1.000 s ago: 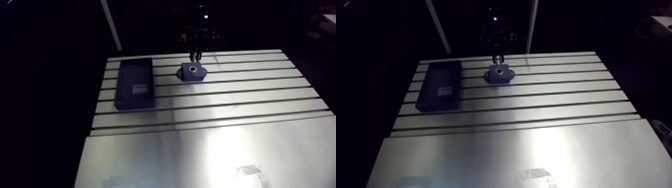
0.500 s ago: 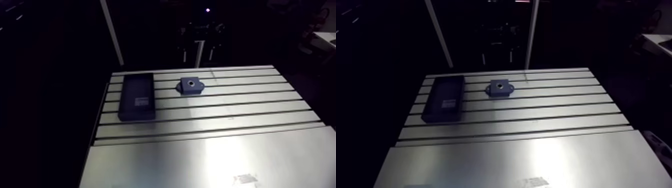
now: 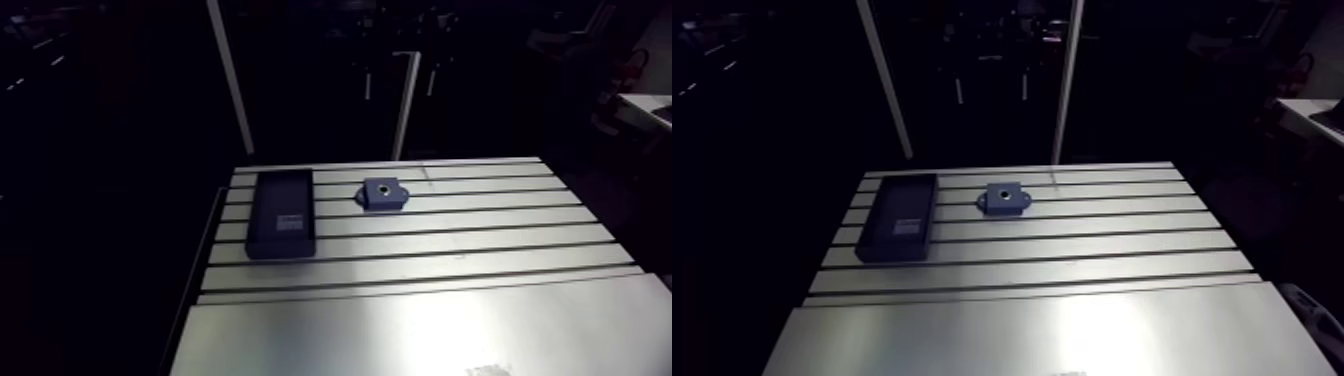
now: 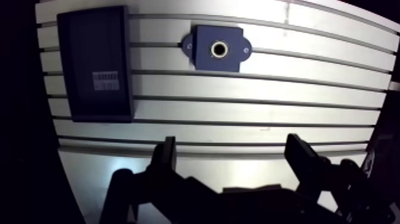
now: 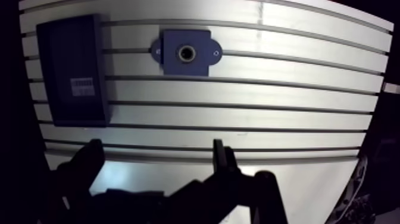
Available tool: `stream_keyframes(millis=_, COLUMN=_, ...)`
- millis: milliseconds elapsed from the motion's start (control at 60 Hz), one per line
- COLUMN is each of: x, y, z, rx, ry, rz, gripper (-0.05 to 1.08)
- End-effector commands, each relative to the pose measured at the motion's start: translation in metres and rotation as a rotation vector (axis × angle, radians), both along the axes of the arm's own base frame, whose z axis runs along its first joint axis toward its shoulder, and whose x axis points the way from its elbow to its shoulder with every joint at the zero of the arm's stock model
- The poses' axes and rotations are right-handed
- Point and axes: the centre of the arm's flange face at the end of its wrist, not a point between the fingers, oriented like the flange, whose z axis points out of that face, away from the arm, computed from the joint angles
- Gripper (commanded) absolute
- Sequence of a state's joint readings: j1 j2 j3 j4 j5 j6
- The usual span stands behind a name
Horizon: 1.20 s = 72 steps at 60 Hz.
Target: Pick up the bearing and press it into the housing until flush.
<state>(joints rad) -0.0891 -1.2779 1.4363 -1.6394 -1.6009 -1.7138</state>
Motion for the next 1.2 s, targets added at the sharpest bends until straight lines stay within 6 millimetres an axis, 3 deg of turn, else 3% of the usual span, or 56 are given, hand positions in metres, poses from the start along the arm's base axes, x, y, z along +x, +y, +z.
stream_keyframes(millis=17, x=0.042, y=-0.019, z=0.088, rx=-0.004, ry=0.093, rz=0.025, gripper=0.01)
stream_keyframes(millis=233, x=0.064, y=-0.020, z=0.101, rx=-0.003, ry=0.121, rz=0.029, gripper=0.01)
stream_keyframes(millis=1200, x=0.078, y=-0.017, z=0.097, rx=-0.002, ry=0.086, rz=0.025, gripper=0.01)
